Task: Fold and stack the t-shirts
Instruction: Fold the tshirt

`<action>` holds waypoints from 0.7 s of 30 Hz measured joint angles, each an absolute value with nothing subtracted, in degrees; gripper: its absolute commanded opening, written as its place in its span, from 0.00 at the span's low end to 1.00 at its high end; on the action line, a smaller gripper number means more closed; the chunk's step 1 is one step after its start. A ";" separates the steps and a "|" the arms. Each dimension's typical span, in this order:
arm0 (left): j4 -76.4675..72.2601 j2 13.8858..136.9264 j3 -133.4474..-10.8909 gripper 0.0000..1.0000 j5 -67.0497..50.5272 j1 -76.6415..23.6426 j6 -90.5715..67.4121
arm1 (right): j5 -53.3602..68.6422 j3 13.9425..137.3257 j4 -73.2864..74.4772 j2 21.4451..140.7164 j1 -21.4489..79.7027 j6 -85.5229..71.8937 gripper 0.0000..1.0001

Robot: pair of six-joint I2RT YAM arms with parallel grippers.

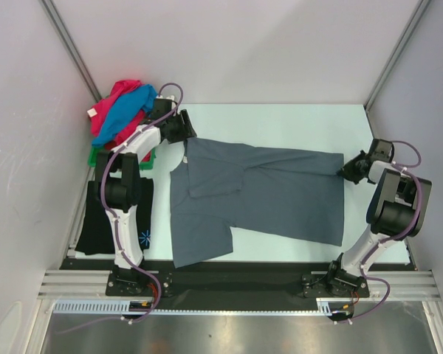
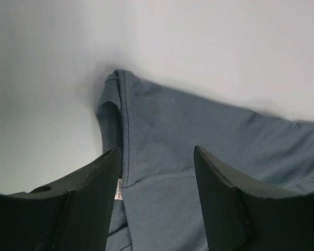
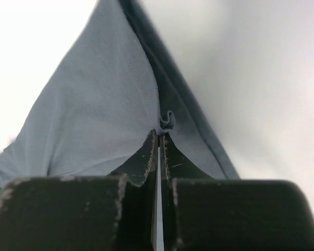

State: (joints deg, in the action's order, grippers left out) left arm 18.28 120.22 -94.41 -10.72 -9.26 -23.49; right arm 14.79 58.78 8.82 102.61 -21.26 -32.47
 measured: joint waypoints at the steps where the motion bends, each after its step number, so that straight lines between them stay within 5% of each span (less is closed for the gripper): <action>1: 18.28 120.22 -94.39 0.63 -10.72 -9.26 -23.49 | 14.63 59.11 9.65 101.89 -21.26 -32.12 0.00; 21: 18.13 119.94 -93.73 0.66 -10.76 -9.21 -23.42 | 13.78 59.92 15.20 99.37 -21.65 -28.47 0.03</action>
